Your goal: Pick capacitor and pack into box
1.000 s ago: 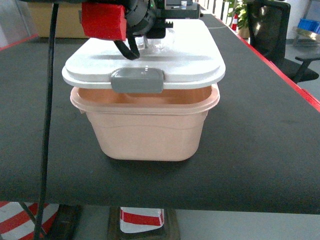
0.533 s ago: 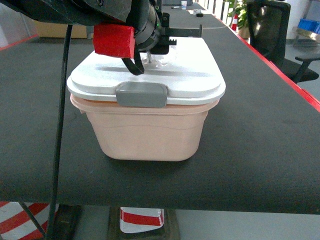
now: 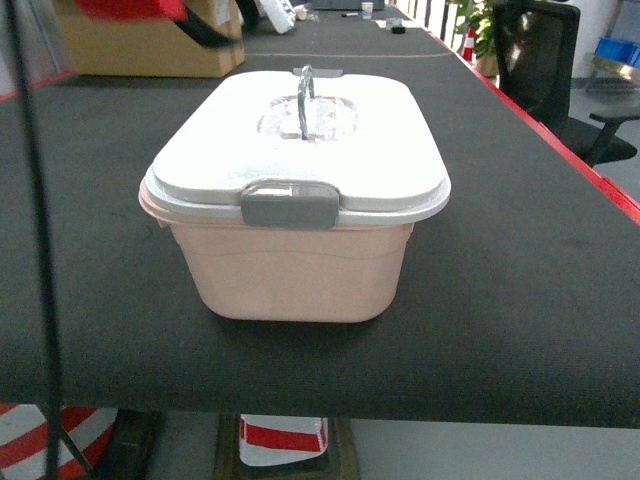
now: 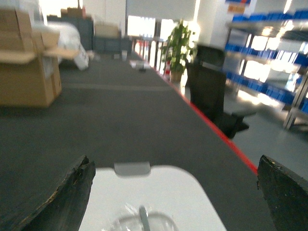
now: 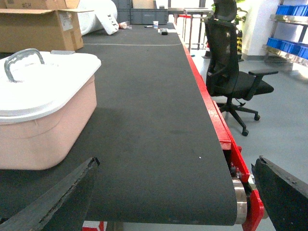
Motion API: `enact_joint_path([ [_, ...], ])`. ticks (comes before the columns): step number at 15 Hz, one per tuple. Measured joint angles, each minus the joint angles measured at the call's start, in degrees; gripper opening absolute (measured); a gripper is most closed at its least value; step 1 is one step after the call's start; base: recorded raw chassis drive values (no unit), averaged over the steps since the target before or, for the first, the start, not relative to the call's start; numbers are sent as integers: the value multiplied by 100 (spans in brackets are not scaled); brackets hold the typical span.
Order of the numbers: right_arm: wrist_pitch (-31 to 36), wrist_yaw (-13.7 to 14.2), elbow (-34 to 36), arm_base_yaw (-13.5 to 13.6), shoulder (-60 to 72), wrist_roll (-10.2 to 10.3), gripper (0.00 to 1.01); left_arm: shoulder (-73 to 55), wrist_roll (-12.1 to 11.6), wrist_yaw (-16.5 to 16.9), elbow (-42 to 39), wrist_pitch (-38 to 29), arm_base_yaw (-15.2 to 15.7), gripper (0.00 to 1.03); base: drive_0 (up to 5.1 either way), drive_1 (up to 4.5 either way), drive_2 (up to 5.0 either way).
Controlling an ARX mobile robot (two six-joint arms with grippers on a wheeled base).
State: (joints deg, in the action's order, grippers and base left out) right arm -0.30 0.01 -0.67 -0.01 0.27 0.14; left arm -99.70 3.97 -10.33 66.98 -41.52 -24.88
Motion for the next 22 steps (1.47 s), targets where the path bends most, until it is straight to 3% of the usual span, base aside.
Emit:
enact_joint_path([
  [3,0,0,0,0,0,0,98,1394,-164,688,-1423,-966,503,98,0,0,0],
  [5,0,0,0,0,0,0,98,2203,-105,1021,-2651,-1268,1268,98,0,0,0],
  [8,0,0,0,0,0,0,98,3263,76,1384,-3488,-850,2280,98,0,0,0],
  [9,2,-2,0,0,0,0,98,3679,-33,1226,-3554,201,2463,89,0,0,0],
  [11,-2,0,0,0,0,0,98,4022,-254,1040,-4330,531,2483,68,0,0,0],
  [14,0,0,0,0,0,0,98,4594,-295,1034,-5108,372,2483,32,0,0,0],
  [17,0,0,0,0,0,0,98,5075,-295,1034,-5563,422,2483,3,0,0,0],
  [22,0,0,0,0,0,0,98,5991,-302,1032,-6105,791,2483,2,0,0,0],
])
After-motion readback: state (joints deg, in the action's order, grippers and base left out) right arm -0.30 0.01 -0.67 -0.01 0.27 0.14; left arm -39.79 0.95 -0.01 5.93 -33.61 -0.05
